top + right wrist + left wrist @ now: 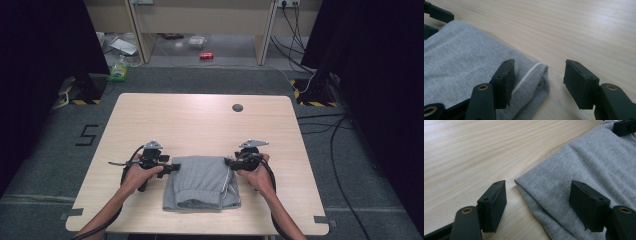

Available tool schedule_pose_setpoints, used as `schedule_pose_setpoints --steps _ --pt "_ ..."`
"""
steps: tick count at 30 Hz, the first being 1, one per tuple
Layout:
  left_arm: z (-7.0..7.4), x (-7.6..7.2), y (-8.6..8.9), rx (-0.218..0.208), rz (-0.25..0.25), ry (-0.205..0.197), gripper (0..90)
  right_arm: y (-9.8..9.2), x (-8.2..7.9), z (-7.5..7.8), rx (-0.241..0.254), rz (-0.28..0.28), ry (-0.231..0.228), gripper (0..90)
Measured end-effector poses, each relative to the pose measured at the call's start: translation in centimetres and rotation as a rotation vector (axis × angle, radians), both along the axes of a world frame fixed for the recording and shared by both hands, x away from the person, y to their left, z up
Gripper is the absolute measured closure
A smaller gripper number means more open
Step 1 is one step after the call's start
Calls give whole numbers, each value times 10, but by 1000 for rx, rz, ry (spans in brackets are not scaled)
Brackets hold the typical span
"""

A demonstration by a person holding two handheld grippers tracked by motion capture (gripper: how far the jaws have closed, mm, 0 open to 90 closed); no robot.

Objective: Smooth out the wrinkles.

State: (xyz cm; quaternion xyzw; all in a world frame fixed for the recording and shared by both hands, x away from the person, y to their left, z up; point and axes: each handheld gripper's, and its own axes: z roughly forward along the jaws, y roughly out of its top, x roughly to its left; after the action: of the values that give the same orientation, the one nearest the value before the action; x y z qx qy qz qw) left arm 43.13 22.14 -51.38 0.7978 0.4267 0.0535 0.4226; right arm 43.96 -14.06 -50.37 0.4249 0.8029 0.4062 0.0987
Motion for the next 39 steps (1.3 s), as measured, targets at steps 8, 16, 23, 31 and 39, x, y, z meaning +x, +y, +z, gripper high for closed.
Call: schedule_pose_setpoints --steps 8,16,23,31,39 --pt "-1 -2 -2 15 -3 -24 340 1 0 -6 21 4 37 489" --pt "-1 -6 -7 38 -22 -52 432 2 -1 -7 41 6 56 566" --pt "-1 -8 -9 60 -45 -69 594 3 -3 -7 50 -6 56 608" --pt "-3 -10 -11 62 -52 -93 762 4 -4 -7 50 -30 44 663" --pt "-2 -9 -13 83 -48 -122 812 5 -1 -7 60 -37 37 693"
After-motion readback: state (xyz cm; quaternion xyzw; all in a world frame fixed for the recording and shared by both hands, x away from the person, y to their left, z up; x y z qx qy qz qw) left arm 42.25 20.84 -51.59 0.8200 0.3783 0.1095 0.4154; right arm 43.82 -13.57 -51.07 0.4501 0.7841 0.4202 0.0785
